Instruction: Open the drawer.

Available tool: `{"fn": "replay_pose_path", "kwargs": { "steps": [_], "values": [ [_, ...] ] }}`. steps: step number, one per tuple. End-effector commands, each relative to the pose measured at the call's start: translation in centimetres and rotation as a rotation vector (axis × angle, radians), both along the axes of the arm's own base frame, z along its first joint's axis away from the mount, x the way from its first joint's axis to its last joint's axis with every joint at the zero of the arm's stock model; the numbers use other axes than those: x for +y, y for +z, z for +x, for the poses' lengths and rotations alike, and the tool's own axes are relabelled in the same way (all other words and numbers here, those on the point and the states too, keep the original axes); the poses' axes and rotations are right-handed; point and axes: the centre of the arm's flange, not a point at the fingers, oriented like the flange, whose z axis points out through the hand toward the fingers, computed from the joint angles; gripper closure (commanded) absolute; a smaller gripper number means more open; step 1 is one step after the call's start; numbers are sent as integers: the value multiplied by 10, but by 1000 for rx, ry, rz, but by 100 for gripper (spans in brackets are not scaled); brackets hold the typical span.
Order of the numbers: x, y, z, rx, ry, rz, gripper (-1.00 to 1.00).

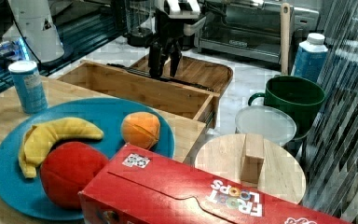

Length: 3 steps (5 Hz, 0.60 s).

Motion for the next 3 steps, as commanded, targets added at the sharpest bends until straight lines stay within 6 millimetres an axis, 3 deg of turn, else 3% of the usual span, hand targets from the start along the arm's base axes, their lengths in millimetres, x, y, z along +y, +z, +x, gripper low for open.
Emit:
{"fn": "replay_pose_path", "kwargs": {
  "steps": [1,3],
  "values": [
    [113,40,16,-111,72,55,-100],
    [127,44,22,-128,74,141,-100]
  ]
}}
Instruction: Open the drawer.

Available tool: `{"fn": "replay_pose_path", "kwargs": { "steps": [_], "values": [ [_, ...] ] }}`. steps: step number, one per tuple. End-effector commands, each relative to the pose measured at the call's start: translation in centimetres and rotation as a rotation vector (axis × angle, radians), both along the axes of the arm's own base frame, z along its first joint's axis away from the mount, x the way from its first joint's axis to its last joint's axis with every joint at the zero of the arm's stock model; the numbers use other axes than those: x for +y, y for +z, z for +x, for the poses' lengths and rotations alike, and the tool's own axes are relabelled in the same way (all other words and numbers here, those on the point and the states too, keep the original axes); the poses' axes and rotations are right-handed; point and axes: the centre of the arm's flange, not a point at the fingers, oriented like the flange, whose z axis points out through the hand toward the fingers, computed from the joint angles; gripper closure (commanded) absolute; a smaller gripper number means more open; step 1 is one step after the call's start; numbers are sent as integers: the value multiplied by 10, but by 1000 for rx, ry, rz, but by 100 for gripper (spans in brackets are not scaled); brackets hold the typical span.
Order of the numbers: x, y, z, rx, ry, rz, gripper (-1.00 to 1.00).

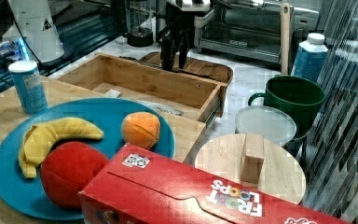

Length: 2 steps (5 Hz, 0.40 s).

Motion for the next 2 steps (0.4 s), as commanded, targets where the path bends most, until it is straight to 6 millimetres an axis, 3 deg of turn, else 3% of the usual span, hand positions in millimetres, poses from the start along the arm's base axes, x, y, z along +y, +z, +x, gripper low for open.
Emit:
{"fn": "replay_pose_path", "kwargs": {
  "steps": [1,2],
  "values": [
    [86,44,20,-109,8,121,-100],
    [86,44,20,-110,7,121,-100]
  ]
}}
